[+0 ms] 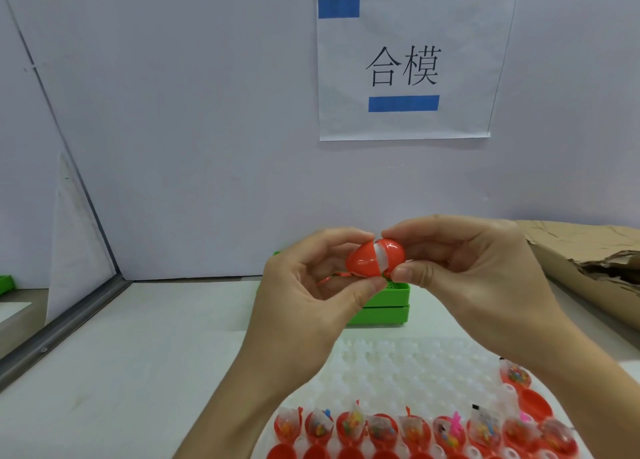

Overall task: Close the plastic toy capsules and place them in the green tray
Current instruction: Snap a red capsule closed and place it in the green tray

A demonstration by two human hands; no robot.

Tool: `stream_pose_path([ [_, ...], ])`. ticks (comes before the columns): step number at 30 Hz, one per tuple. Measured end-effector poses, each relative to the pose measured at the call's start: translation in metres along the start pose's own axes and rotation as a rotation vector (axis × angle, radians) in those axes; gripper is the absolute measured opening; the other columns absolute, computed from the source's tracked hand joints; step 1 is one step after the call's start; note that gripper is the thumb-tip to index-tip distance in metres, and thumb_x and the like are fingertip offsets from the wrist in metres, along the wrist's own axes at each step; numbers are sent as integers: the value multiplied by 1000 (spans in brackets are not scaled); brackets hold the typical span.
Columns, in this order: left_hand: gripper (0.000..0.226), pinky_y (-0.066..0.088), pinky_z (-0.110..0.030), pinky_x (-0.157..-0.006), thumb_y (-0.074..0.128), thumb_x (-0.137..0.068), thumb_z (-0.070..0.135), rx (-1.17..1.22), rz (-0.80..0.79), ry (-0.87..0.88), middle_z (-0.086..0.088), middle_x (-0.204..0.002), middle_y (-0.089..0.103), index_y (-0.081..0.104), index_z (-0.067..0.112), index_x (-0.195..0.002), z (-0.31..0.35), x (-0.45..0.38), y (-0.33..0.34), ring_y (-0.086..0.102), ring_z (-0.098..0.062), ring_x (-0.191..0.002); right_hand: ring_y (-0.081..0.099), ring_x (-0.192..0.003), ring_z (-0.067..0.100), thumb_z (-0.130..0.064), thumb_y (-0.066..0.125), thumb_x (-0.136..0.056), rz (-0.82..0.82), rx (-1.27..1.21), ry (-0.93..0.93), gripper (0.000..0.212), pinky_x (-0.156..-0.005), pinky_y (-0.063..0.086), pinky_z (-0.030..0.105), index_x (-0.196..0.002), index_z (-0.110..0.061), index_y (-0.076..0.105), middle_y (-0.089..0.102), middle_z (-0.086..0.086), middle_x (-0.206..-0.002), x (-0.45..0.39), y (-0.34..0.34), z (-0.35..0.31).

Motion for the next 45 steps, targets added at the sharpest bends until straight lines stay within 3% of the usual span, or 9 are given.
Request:
stream_pose_path([
  [3,36,56,-18,-77,78,-78,1,-41,-4,18,1,-96,76,69,19,-108,0,1,0,73,-15,-90,76,-80,16,-11,75,-66,-3,1,3,27,-74,58,20,-92,-17,74,79,0,-86,0,0,0],
  [7,28,57,-22,-77,76,-82,13,-165,15,91,3,-95,74,68,25,-106,-1,2,1,73,-18,-88,76,-81,17,-13,76,-66,3,9,0,27,-75,58,20,-92,-15,74,79,2,-87,0,1,-2],
  [16,28,60,-24,-75,70,-86,19,-424,1,227,11,-92,70,59,35,-107,2,2,1,72,-12,-84,76,-81,19,-14,78,-66,7,3,0,28,-75,59,21,-93,-10,74,78,3,-87,1,1,-3],
  [29,22,60,-23,-74,69,-85,13,-369,-65,182,4,-83,72,61,26,-100,5,1,-6,74,-11,-79,76,-82,17,-12,78,-68,-27,9,-20,26,-76,59,21,-94,-15,74,78,1,-88,1,1,-4],
  [35,16,60,-30,-74,67,-85,16,-411,-50,193,7,-84,69,66,27,-96,2,1,-3,71,-19,-82,76,-81,21,-11,78,-66,-17,-13,-10,27,-76,59,22,-93,-12,74,78,4,-87,1,1,-3],
  [39,17,60,-27,-74,65,-86,17,-434,-32,205,9,-85,69,66,28,-99,5,1,-2,71,-16,-82,77,-81,19,-11,78,-68,-20,-8,-16,27,-76,59,22,-95,-10,74,79,3,-87,1,2,-4],
  [45,17,60,-33,-73,64,-88,23,-499,-20,209,12,-83,67,60,30,-103,8,3,1,71,-12,-81,77,-82,17,-13,78,-67,-21,-2,-20,26,-76,59,21,-93,-12,74,79,0,-88,1,2,-6],
])
Point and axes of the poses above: each hand's wrist, its own x-axis away from the middle knuckle, its own y-axis out of the palm, z = x × y, the point moved 1 cm from there along -x, towards the middle knuckle
